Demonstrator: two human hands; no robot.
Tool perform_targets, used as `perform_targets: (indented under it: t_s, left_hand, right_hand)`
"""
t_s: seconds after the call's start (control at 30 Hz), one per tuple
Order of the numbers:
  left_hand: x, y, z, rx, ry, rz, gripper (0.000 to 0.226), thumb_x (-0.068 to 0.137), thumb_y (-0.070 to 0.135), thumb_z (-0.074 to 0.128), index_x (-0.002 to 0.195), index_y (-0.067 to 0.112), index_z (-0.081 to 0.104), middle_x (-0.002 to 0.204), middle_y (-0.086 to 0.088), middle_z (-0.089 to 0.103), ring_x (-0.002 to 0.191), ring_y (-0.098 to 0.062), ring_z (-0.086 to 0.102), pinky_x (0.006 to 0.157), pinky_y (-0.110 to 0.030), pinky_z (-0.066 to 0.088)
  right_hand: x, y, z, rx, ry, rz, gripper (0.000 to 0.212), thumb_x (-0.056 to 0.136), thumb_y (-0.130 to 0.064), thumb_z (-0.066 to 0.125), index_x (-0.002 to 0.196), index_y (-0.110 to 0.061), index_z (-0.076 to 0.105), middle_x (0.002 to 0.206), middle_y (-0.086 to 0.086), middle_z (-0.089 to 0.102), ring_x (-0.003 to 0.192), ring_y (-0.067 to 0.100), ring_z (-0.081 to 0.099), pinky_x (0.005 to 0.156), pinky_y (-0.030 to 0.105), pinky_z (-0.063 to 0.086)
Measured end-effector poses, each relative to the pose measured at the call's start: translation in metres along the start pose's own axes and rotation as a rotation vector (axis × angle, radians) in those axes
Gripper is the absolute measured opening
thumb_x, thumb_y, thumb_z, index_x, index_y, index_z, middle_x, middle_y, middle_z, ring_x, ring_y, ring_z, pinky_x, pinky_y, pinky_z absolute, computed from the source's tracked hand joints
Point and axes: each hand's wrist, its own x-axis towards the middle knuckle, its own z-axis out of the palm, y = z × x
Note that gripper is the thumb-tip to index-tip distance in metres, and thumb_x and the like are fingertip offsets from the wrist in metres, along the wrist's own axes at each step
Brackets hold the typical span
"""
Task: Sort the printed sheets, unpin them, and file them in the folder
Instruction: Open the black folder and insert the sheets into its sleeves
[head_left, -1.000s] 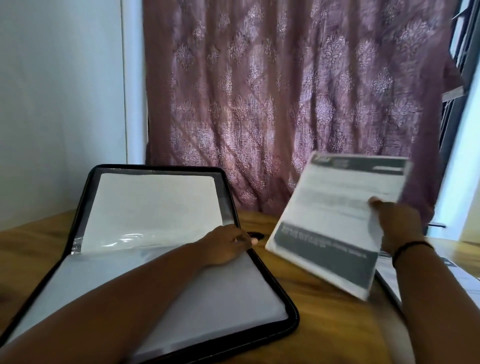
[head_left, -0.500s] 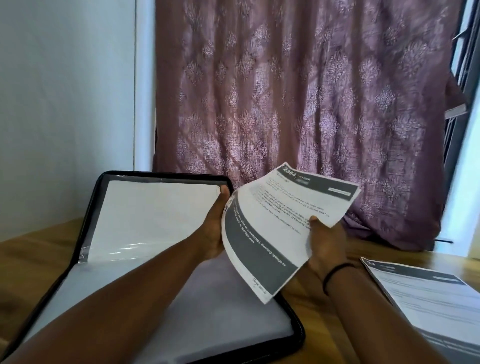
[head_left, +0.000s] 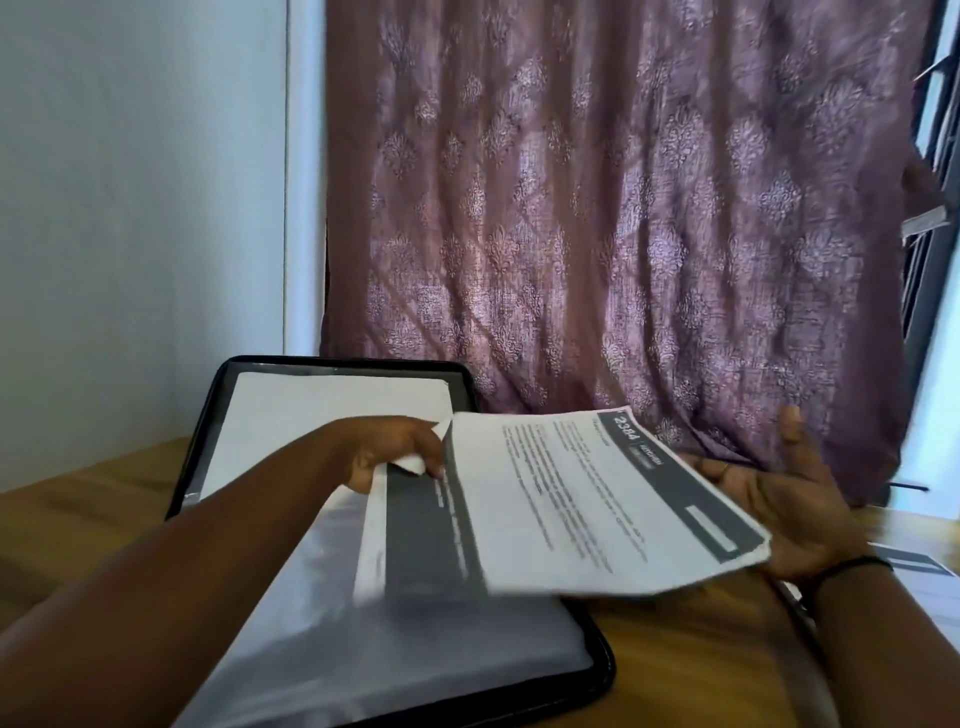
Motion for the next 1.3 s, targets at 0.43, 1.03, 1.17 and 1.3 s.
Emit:
perform_targets:
  t_s: [0.43, 1.03, 1.17, 1.3]
  left_hand:
    - [0.013, 0.002, 0.031, 0.459, 0.412, 0.333, 0.046, 0.090, 0.059, 0.048, 0.083, 0.014, 0.051, 0.083, -0.005, 0.051, 0.073, -0.019, 0.048, 0.062, -0.029, 0.033]
    - [0.004, -0.032, 0.081, 1.018, 0.389, 0.168, 0.032, 0.081, 0.031, 0.070, 0.107, 0.013, 0.066, 0.114, -0.008, 0.066, 0.103, -0.025, 0.062, 0.078, -0.029, 0.047]
    - [0.001, -0.037, 0.080, 0.982, 0.324, 0.145, 0.070, 0.074, 0.071, 0.060, 0.117, 0.016, 0.057, 0.124, -0.005, 0.059, 0.115, -0.023, 0.055, 0.077, -0.027, 0.039]
    - [0.004, -0.043, 0.083, 1.031, 0.240, 0.124, 0.051, 0.077, 0.069, 0.058, 0.072, 0.018, 0.054, 0.085, 0.002, 0.061, 0.091, -0.019, 0.060, 0.068, -0.027, 0.040]
  right_hand:
    - [-0.003, -0.005, 0.003, -0.155, 0.743, -0.189, 0.016, 0.082, 0.004, 0.058, 0.097, -0.001, 0.058, 0.062, 0.014, 0.071, 0.050, 0.022, 0.069, 0.038, 0.030, 0.053]
    - [-0.025, -0.018, -0.020, -0.496, 1.103, -0.122, 0.035, 0.083, -0.008, 0.068, 0.115, 0.003, 0.058, 0.070, 0.018, 0.069, 0.061, 0.032, 0.063, 0.061, 0.040, 0.055]
    - [-0.028, -0.029, -0.048, -0.314, 1.177, -0.308, 0.093, 0.043, -0.029, 0.094, 0.125, -0.004, 0.058, 0.100, 0.018, 0.071, 0.080, 0.033, 0.069, 0.063, 0.046, 0.059]
    - [-0.023, -0.020, -0.034, -0.360, 1.145, -0.251, 0.034, 0.084, -0.007, 0.066, 0.118, -0.003, 0.058, 0.063, 0.007, 0.072, 0.051, 0.022, 0.069, 0.047, 0.035, 0.057]
